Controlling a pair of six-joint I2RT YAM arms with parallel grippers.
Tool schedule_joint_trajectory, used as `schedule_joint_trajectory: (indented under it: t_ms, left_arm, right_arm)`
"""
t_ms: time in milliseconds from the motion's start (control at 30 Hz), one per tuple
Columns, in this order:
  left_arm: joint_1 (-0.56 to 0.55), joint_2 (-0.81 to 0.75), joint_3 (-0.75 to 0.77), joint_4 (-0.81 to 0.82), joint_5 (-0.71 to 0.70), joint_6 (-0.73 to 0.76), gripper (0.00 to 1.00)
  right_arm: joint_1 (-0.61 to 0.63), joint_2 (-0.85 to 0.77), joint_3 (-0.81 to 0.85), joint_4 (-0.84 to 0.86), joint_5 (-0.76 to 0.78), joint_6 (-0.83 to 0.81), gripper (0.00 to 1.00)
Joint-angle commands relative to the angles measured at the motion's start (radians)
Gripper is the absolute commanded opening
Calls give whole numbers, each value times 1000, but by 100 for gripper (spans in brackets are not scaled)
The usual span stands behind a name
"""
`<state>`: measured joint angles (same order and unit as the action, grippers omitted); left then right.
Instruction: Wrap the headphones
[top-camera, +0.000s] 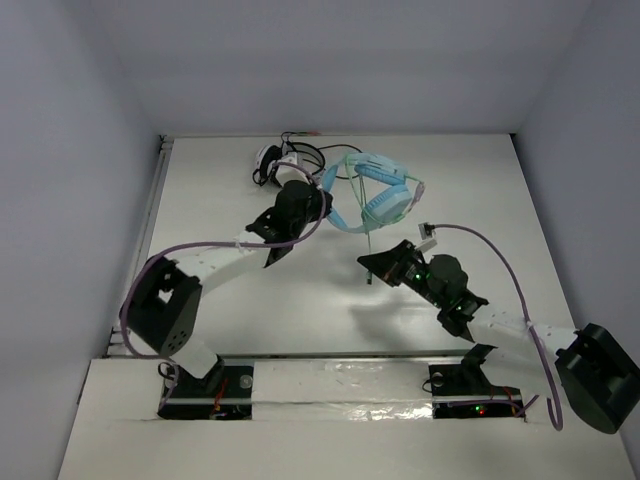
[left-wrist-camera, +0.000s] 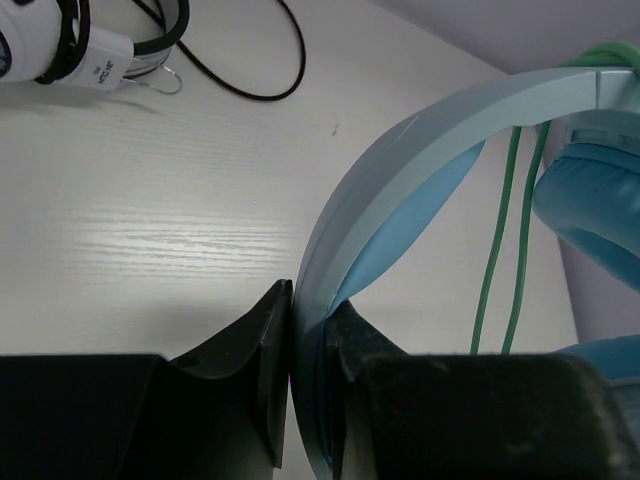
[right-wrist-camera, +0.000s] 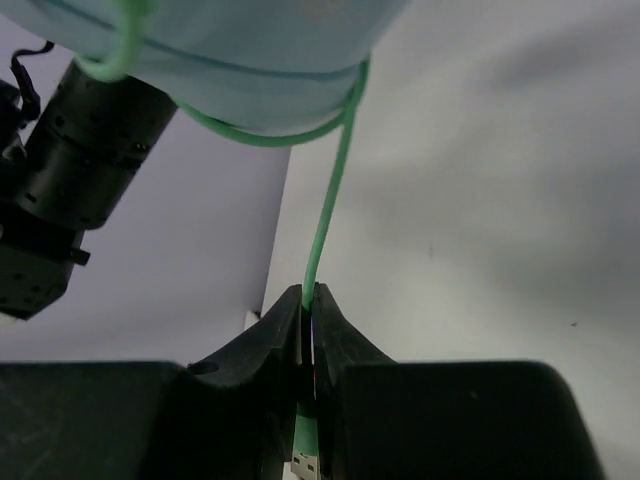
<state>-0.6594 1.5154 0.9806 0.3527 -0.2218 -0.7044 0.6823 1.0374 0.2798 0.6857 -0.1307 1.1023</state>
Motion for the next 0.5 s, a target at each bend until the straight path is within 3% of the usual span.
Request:
schedule_joint_trajectory:
  t_ms: [0, 200, 467]
  left_arm:
    - [-26, 92, 72, 212, -71, -67, 0]
    - [-69, 374, 257, 166, -50, -67, 0]
    - [-117, 656, 608, 26, -60, -33, 0]
  right_arm:
    - [6, -13, 10, -60, 124, 22, 14]
    - [6, -65, 67, -322, 460, -1, 16]
    - [6, -171, 147, -578, 724, -62, 64]
